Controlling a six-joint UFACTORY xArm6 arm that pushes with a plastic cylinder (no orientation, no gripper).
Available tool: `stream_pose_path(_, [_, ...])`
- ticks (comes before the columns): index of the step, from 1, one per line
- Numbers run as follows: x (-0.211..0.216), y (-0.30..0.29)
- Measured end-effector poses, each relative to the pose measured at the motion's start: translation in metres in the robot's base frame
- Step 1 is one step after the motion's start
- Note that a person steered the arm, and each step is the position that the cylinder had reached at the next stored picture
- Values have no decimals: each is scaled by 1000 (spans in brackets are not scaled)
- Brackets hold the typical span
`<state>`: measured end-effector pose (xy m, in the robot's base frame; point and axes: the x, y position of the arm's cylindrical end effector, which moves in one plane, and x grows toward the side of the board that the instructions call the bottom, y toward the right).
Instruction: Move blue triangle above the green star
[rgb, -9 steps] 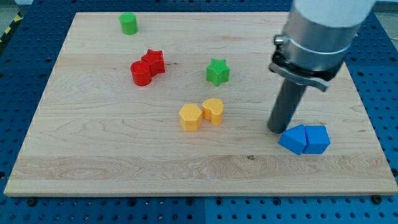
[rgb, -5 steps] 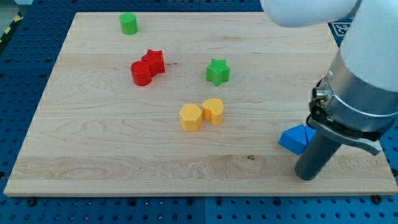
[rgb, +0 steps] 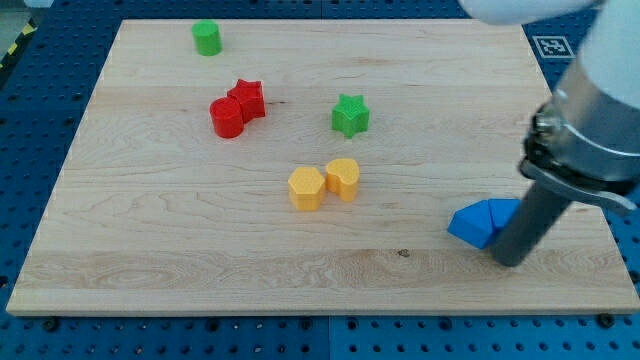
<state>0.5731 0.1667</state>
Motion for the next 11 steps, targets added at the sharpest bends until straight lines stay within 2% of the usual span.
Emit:
stream_pose_path(1, [-10,-28])
stream_pose_path(4, [-68,-30])
stream_pose_path(6, [-62,-32])
stream_pose_path(8, [-107,-46])
stream_pose_path(11, [-127,-46])
